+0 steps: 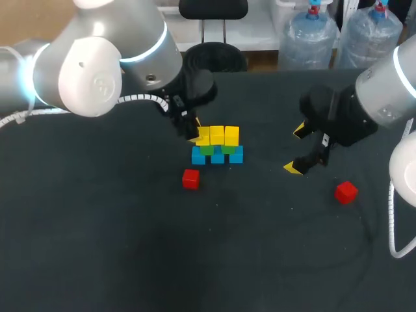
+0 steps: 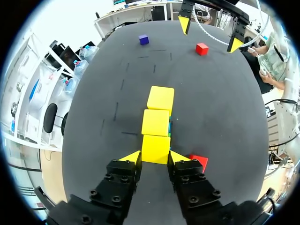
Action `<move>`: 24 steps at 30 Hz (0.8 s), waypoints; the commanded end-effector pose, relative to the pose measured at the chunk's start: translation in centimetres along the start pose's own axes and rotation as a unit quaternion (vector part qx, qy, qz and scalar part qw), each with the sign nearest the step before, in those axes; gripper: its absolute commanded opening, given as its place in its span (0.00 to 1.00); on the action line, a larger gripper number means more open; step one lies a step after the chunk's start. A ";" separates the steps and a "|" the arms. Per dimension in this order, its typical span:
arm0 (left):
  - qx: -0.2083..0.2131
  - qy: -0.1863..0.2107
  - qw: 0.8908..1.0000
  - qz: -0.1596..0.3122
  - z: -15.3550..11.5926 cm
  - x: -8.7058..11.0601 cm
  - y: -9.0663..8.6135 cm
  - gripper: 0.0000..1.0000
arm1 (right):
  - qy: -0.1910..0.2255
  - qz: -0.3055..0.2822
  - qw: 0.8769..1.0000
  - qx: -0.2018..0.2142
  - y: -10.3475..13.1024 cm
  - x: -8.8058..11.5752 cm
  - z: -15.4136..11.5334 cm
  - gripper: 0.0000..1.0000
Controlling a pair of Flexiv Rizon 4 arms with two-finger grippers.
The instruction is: Place the blue cubes, place green cubes on the blue cubes, place the yellow cubes on the green cubes, then place the red cubes on the yellow cubes, and place purple cube on the red cubes.
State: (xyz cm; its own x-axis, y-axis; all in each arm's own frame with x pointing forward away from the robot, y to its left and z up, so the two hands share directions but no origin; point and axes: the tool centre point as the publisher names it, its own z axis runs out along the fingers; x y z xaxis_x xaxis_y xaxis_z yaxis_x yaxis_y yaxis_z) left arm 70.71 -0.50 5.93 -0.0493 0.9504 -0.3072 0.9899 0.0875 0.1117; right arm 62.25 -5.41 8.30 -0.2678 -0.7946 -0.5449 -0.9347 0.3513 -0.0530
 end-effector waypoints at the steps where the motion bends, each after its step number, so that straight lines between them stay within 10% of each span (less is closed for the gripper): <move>1: 0.002 0.002 1.000 0.001 0.1 -0.1 0.2 0.00 | 0.000 0.000 1.000 0.001 0.1 0.0 0.0 1.00; 10: 0.003 0.003 1.000 0.003 0.1 -0.1 0.3 0.00 | 0.000 0.000 1.000 0.001 0.1 0.0 0.0 1.00; 24: 0.005 0.007 1.000 0.002 0.1 -0.2 0.3 0.42 | 0.000 0.000 1.000 0.001 0.1 0.0 0.0 1.00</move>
State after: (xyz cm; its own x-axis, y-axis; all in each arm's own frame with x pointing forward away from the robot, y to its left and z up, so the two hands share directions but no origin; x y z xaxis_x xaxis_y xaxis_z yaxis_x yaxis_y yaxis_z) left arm 70.72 -0.49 5.91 -0.0461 0.9531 -0.2992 0.9907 0.0820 0.1086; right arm 62.25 -5.41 8.30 -0.2678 -0.7946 -0.5449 -0.9347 0.3513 -0.0530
